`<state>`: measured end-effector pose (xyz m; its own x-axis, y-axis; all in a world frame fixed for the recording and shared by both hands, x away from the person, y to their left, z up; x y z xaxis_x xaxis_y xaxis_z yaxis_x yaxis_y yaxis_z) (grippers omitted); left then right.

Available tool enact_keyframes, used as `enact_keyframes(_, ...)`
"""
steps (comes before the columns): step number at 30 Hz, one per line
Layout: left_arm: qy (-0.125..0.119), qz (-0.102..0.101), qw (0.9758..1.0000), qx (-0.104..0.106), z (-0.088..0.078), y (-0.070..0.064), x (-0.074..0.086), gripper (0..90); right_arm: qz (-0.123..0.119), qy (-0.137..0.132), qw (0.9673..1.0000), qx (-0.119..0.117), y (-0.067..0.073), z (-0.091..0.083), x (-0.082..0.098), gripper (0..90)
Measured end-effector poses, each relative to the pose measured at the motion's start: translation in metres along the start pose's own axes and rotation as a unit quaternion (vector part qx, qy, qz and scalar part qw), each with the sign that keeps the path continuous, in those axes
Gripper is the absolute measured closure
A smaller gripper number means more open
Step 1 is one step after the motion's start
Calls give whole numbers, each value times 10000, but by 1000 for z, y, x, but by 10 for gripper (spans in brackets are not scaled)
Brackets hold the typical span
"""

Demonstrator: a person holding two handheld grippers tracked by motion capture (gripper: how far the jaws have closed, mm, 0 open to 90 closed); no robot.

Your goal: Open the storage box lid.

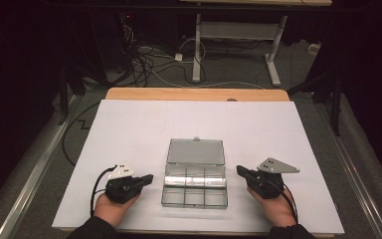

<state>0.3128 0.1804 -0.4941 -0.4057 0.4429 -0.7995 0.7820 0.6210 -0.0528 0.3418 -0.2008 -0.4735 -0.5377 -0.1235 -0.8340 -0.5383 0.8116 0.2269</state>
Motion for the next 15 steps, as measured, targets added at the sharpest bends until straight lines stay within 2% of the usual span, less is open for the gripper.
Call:
enact_keyframes(2,77,125,9999,-79,-4,-3,4,871,-56,7,10000,4,2,-3,2,900)
enact_keyframes(7,74,83,9998,-154,-5,4,7,871,-185,89,9998,-27,9,-10,12,890)
enact_keyframes(9,106,93,9998,-137,-2,7,8,871,-229,185,9996,52,9,-8,16,859)
enact_keyframes(11,96,88,9998,-117,0,9,9,869,-165,213,9996,97,7,-6,16,815)
enact_keyframes(14,85,123,9999,-69,0,9,9,801,-200,198,9995,106,5,-5,15,752)
enact_keyframes(15,66,191,9998,-81,0,9,8,779,-209,191,9995,135,4,-5,16,721)
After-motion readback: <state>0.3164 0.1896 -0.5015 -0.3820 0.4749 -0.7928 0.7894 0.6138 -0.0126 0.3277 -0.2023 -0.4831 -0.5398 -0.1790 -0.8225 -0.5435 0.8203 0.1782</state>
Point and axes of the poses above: each handheld gripper's, and its own axes: z roughly forward along the jaws, x roughly out of its underside, y roughly to its left, the point moved 4 cm from there along z, roughly forward along the jaws, and after that the axes turned 11 degrees about z, right-handed, at the moved point
